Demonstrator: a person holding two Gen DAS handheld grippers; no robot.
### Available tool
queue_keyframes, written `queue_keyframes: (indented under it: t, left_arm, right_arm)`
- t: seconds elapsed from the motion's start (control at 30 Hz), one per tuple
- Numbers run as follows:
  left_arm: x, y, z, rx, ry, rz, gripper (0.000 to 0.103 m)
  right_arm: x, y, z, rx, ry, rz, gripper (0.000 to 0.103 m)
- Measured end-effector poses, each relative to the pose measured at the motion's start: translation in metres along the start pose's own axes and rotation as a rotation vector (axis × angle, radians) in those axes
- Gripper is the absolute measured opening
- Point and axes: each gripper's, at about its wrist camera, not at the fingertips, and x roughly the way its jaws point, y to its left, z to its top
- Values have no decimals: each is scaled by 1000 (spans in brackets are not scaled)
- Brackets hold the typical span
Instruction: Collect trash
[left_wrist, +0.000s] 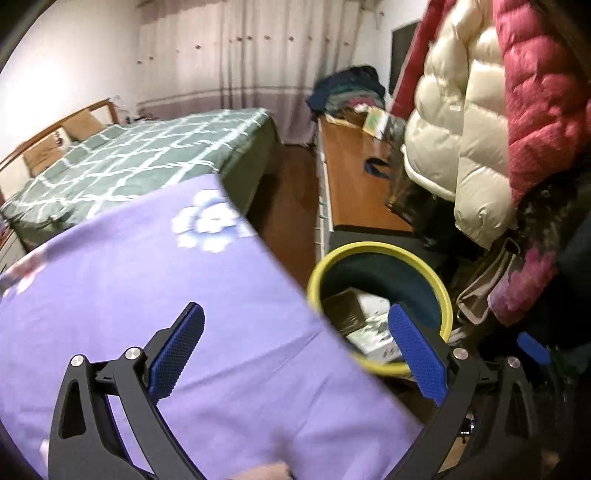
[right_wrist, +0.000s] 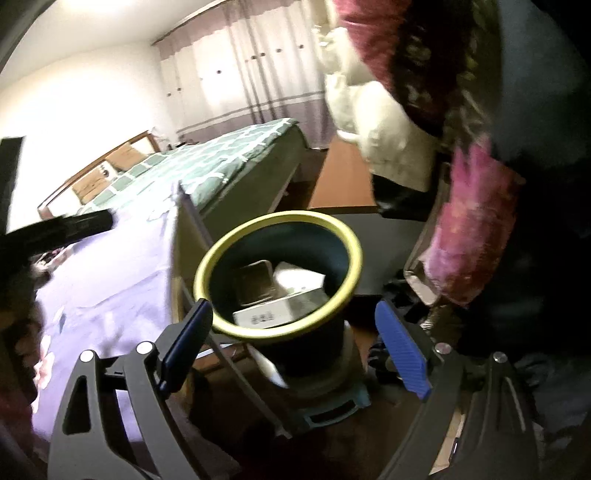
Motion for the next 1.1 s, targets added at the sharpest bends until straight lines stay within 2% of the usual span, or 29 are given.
queue_keyframes:
  t: [0.07,0.27,0.33,0.47,0.63,0.83,1.1]
  left_arm:
    - [-23,18,-10,-20,-11,20,98]
    - [-114,68,-58,-58,-136,204,98]
    - [-142,83,-74,-89,-168,244,98]
    - [-194,111,-108,-170,-224,283,98]
    - [-239,133,-143,-250,-289,325,98]
    - [-261,148,-164,-288,-310,379,98]
    - [-248,142,-154,-293,-292,384,98]
  right_arm:
    - [-5,11,1,-21,-7,14,85]
    - [-25,52,3,-105,-47,58,85]
    - [-34,65,2,-131,-62,76,86]
    - [-47,87,-3,-168,-79,108,86]
    - [-62,108,-11,-223,-90,124,89]
    - [-65,115,-12,-222,-95,139,90]
    - [-64,111,-10,-212,-96,138,90]
